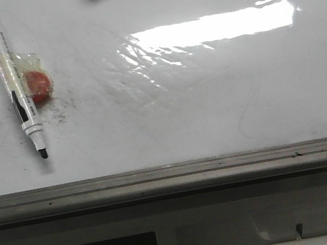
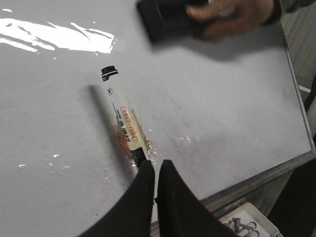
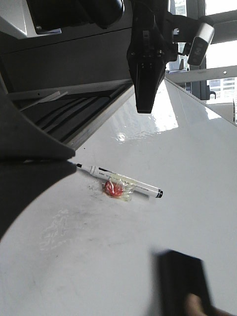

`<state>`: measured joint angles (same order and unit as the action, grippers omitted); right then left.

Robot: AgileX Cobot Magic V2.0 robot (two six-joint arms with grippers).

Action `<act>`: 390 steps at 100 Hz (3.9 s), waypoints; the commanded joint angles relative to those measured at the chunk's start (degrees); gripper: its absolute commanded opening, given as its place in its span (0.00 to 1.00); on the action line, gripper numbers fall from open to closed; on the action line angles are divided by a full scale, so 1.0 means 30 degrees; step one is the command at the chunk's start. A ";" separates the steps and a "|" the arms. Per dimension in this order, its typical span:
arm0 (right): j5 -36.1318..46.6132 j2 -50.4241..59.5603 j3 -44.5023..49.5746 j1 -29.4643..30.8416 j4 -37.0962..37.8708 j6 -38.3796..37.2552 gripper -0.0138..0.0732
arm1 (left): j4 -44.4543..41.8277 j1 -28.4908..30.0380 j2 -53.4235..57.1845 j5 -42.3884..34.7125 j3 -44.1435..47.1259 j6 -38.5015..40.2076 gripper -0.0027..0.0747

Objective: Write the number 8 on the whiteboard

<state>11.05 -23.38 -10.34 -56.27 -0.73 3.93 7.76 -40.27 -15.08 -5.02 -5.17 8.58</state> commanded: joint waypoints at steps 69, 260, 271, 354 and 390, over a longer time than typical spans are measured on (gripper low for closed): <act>0.1636 -0.0073 -0.0499 -0.0017 0.0243 0.0252 0.09 | -0.2816 0.9239 0.2633 0.3330 0.0912 -0.2414 0.01; 0.9492 -0.0073 0.3903 0.9654 0.1670 -0.0623 0.09 | -0.3860 1.4515 0.5626 0.7106 0.2357 -0.1830 0.01; 0.7916 0.0056 0.3903 1.2684 0.1768 -0.1766 0.09 | -0.3860 1.4515 0.5626 0.7106 0.2357 -0.1830 0.01; -0.9522 0.8396 0.3903 1.9571 0.2603 -0.2438 0.09 | -0.3832 1.4515 0.5626 0.7084 0.2357 -0.1830 0.01; -0.9522 0.8396 0.3903 1.9571 0.2603 -0.2438 0.09 | -0.3832 1.4515 0.5626 0.7084 0.2357 -0.1830 0.01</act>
<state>-18.60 0.52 0.58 2.22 6.21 -3.55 -3.77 3.15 0.07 19.32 0.04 2.64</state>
